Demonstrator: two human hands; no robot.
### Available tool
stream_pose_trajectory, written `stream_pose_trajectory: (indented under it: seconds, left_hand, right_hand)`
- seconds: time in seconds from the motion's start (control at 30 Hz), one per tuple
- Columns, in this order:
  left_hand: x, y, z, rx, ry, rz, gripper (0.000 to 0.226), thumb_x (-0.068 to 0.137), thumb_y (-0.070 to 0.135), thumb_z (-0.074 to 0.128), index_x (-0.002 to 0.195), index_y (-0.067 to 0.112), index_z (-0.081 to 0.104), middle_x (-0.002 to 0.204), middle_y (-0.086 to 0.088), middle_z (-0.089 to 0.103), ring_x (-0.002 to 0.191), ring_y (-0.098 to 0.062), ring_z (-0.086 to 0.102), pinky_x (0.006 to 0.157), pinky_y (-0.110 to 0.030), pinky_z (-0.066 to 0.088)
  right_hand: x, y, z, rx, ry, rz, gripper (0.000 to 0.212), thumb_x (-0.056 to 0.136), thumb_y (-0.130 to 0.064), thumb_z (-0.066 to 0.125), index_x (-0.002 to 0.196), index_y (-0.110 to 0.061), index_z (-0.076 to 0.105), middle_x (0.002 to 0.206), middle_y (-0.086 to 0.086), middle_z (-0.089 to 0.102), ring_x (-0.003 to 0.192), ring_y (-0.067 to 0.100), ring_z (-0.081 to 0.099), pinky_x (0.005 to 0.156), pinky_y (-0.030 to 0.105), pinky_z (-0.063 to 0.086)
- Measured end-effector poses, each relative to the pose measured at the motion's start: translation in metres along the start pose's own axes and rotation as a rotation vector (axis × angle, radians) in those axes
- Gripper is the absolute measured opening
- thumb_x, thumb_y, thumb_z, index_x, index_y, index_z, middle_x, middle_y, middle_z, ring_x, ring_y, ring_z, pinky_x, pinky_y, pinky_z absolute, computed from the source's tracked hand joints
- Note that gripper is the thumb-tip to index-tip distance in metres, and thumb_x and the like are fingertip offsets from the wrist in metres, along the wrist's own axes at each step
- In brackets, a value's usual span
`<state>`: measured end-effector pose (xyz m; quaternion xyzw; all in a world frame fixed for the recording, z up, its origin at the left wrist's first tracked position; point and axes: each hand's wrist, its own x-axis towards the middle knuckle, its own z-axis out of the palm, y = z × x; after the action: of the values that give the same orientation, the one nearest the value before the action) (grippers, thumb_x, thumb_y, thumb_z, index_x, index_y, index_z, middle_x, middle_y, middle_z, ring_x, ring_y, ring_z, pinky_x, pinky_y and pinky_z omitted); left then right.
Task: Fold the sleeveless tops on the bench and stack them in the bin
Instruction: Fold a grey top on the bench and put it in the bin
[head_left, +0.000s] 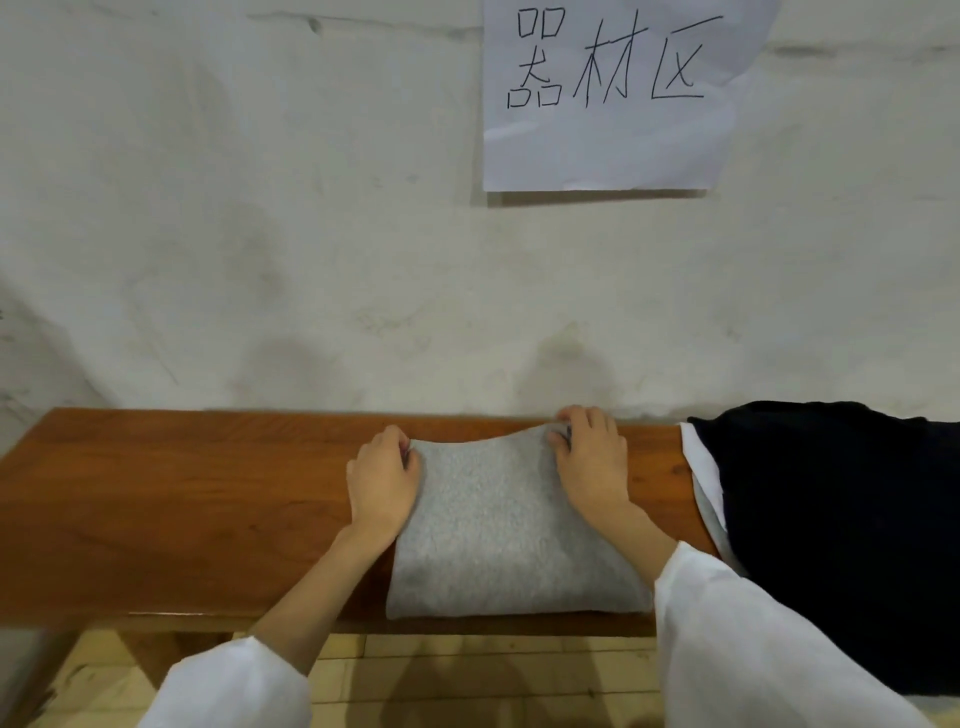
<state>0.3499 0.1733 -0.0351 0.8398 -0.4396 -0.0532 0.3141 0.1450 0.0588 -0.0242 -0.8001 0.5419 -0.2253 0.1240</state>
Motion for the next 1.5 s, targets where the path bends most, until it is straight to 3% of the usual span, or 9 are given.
stream_pose_trajectory:
  seconds: [0.2,0.47,0.53,0.67,0.87,1.0,1.2,1.3,1.5]
  left_hand:
    - [-0.046,0.024,0.002,0.177,-0.141,0.276,0.047,0.097,0.040,0.043,0.140,0.021,0.041,0.150,-0.005,0.033,0.139,-0.023,0.028,0.112,-0.041,0.024]
    - [-0.106,0.035,0.018,0.447,-0.465,0.363,0.077,0.091,0.062,-0.005,0.148,0.023,0.031,0.156,-0.008,0.023,0.145,-0.025,0.015,0.115,-0.047,0.000]
    - [-0.100,0.038,0.009,0.427,-0.501,0.352,0.081,0.084,0.067,-0.006,0.152,0.027,0.011,0.160,-0.001,0.001,0.147,-0.021,-0.004,0.117,-0.042,-0.008]
    - [-0.090,0.026,-0.023,0.308,-0.209,0.136,0.040,0.096,0.045,0.040,0.125,0.020,0.052,0.132,-0.003,0.046,0.120,-0.019,0.042,0.099,-0.032,0.034]
    - [-0.101,0.011,-0.036,0.342,-0.402,-0.175,0.063,0.082,0.071,0.047,0.112,0.015,0.052,0.119,-0.005,0.050,0.107,-0.022,0.053,0.088,-0.035,0.044]
    - [-0.104,0.022,-0.026,0.071,-0.440,-0.157,0.033,0.084,0.047,0.063,0.094,0.016,0.059,0.109,-0.007,0.059,0.092,-0.020,0.059,0.080,-0.034,0.052]
    - [-0.092,0.056,-0.037,-0.610,-0.486,-0.341,0.049,0.083,-0.001,0.064,0.125,0.008,0.039,0.117,-0.009,0.056,0.099,-0.023,0.056,0.084,-0.039,0.051]
    - [-0.090,0.086,-0.048,-0.602,-0.572,-0.181,0.074,0.085,-0.001,0.063,0.144,0.017,0.021,0.127,-0.003,0.043,0.114,-0.025,0.049,0.092,-0.041,0.049]
    - [-0.117,0.169,-0.048,-0.437,-0.878,0.133,0.052,0.086,-0.009,0.049,0.120,0.028,0.062,0.139,0.003,0.035,0.124,-0.016,0.037,0.082,-0.029,0.045]
  right_hand:
    - [-0.054,-0.002,0.001,-0.163,-0.203,-0.115,0.063,0.099,-0.051,0.012,0.150,-0.014,0.022,0.159,0.006,0.010,0.148,0.022,-0.002,0.118,0.037,-0.005]
    - [-0.109,0.003,0.001,-0.275,-0.388,-0.073,0.103,0.070,-0.069,-0.034,0.152,-0.019,0.002,0.160,0.005,-0.005,0.147,0.023,-0.010,0.116,0.041,-0.013]
    - [-0.101,-0.002,-0.010,-0.251,-0.480,-0.067,0.087,0.082,-0.070,-0.012,0.152,-0.019,0.001,0.160,0.005,-0.008,0.146,0.023,-0.012,0.116,0.043,-0.009]
    - [-0.103,0.011,-0.042,-0.089,-0.246,0.162,0.059,0.095,-0.043,0.047,0.145,-0.017,0.028,0.153,0.008,0.023,0.140,0.026,0.022,0.113,0.037,0.023]
    - [-0.118,0.027,-0.055,0.068,-0.374,0.495,0.057,0.084,-0.061,0.055,0.114,-0.013,0.052,0.118,0.007,0.050,0.112,0.027,0.049,0.095,0.037,0.043]
    - [-0.120,0.019,-0.056,0.359,-0.289,0.523,0.023,0.086,-0.036,0.064,0.087,-0.021,0.048,0.089,-0.003,0.053,0.094,0.019,0.055,0.076,0.027,0.047]
    - [-0.116,0.013,-0.087,0.897,-0.298,0.641,0.040,0.090,-0.008,0.055,0.125,-0.021,0.039,0.111,0.000,0.049,0.098,0.019,0.057,0.078,0.032,0.054]
    - [-0.125,0.019,-0.117,1.248,-0.374,0.754,0.036,0.095,-0.005,0.045,0.126,-0.021,0.054,0.103,0.005,0.058,0.065,0.012,0.064,0.048,0.022,0.050]
    - [-0.167,0.061,-0.186,1.265,-0.133,0.696,0.048,0.091,-0.005,0.042,0.137,-0.020,0.048,0.127,0.006,0.056,0.078,0.014,0.062,0.058,0.023,0.053]
